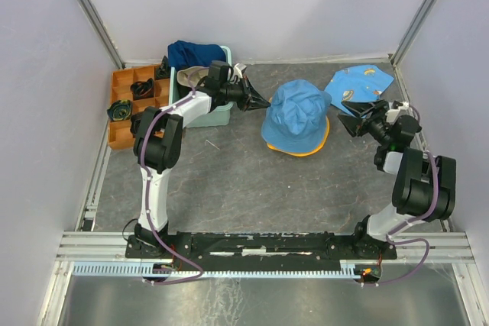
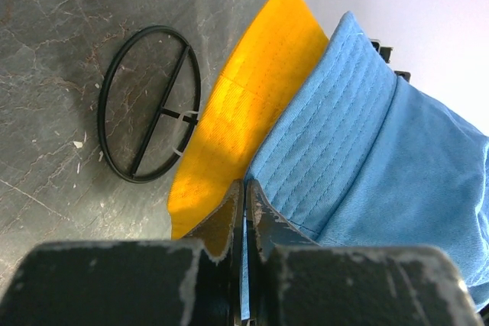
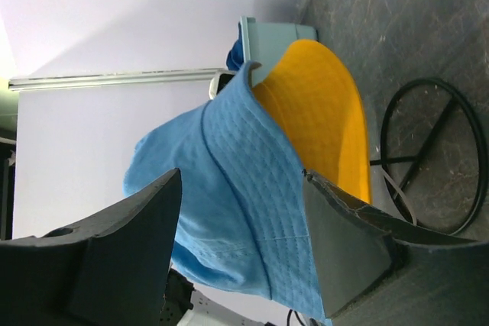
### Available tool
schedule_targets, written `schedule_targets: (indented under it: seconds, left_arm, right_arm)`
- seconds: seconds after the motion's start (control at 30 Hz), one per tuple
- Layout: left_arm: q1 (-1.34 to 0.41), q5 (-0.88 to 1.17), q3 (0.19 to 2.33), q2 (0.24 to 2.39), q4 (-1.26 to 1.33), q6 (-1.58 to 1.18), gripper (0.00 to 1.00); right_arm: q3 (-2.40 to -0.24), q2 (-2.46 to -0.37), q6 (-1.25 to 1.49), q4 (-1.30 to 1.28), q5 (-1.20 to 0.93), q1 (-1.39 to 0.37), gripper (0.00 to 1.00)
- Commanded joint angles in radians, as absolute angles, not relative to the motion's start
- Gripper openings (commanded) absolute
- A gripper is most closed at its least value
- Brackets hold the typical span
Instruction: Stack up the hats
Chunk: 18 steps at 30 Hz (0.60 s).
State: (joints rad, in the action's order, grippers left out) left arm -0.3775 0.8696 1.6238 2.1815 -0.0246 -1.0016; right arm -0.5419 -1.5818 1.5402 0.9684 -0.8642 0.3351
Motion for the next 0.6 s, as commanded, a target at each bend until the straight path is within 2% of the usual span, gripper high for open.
schedule_targets:
  seconds: [0.0, 0.3, 0.57]
  left_arm:
    - [-0.382, 0.874, 1.656, 2.204, -0.085, -1.006, 0.03]
    - [-0.385, 0.878, 1.678, 2.212, -0.112, -0.997, 0.03]
    - [-0.387, 0.875, 1.695, 2.218, -0.129, -0.992, 0.03]
  right_arm:
    - [-0.537, -1.601, 1.501, 0.969, -0.878, 0.307, 0.72]
    - [-0.534, -1.736, 1.547, 1.137, -0.826, 0.218, 0.72]
    - [-0.538, -1.767, 1.611, 1.237, -0.81, 0.188, 0.72]
